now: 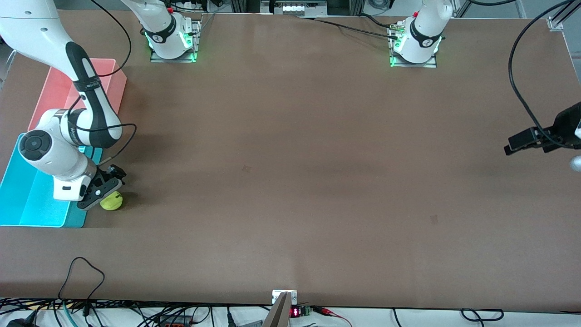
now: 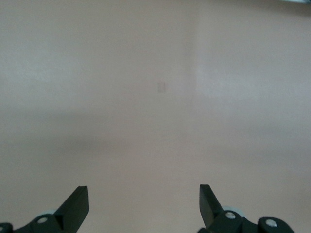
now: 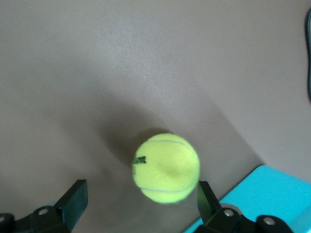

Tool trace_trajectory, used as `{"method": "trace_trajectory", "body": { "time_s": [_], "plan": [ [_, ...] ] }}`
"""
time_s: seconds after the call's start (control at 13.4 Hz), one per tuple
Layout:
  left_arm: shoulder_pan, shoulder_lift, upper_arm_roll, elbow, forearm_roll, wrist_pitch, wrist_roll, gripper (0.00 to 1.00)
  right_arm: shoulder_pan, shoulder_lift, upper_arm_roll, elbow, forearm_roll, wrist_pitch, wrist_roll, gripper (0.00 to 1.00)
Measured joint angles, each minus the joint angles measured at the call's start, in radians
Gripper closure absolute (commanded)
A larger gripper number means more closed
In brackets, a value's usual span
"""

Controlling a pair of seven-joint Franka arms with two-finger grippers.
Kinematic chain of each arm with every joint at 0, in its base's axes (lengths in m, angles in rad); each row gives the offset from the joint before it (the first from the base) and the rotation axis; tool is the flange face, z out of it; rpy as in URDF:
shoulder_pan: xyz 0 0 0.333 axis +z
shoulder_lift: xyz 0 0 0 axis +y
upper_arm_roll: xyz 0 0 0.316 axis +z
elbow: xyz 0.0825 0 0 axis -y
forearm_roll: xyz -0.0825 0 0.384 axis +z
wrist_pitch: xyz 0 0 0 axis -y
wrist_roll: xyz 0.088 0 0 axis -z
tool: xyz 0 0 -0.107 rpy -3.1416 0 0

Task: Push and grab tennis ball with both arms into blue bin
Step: 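Close the right gripper around the tennis ball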

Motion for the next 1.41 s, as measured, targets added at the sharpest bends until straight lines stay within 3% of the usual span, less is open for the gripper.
{"method": "trace_trajectory", "body": {
  "time_s": [0.15, 0.37, 0.6, 1.41],
  "plan": [
    [0.001, -0.027, -0.015, -0.035, 0.025, -0.008, 0.0, 0.0, -0.02, 0.004, -0.001, 0.003, 0.046, -0.002, -0.013, 0.0],
    [0.001, -0.112, -0.033, -0.17, 0.038, 0.04, -0.001, 0.0, -0.044, 0.037, -0.001, 0.005, 0.161, 0.0, -0.012, 0.0],
    [0.001, -0.187, -0.035, -0.258, 0.038, 0.056, -0.001, 0.0, -0.044, 0.061, 0.0, 0.019, 0.183, 0.001, 0.02, 0.0],
    [0.008, -0.198, -0.045, -0.279, 0.038, 0.071, -0.003, 0.0, -0.049, 0.099, 0.0, 0.026, 0.187, 0.082, 0.03, 0.0]
  ]
}}
